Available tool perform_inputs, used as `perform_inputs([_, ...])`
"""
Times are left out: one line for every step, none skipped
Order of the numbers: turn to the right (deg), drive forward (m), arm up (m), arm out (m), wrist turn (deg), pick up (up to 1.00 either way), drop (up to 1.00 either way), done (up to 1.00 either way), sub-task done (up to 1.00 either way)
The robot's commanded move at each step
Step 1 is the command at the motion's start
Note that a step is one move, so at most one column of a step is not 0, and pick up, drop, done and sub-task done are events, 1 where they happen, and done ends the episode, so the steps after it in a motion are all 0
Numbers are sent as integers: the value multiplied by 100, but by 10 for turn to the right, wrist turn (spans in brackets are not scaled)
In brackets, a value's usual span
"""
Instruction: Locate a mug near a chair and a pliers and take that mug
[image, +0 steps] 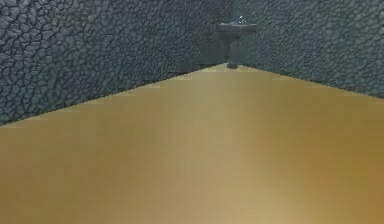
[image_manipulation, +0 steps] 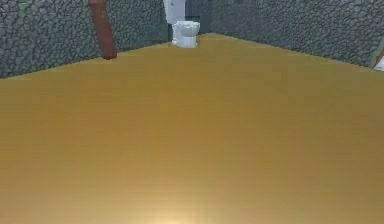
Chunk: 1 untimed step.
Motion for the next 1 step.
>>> perform_inputs([-390,0,0,0,0,0,0,0,0])
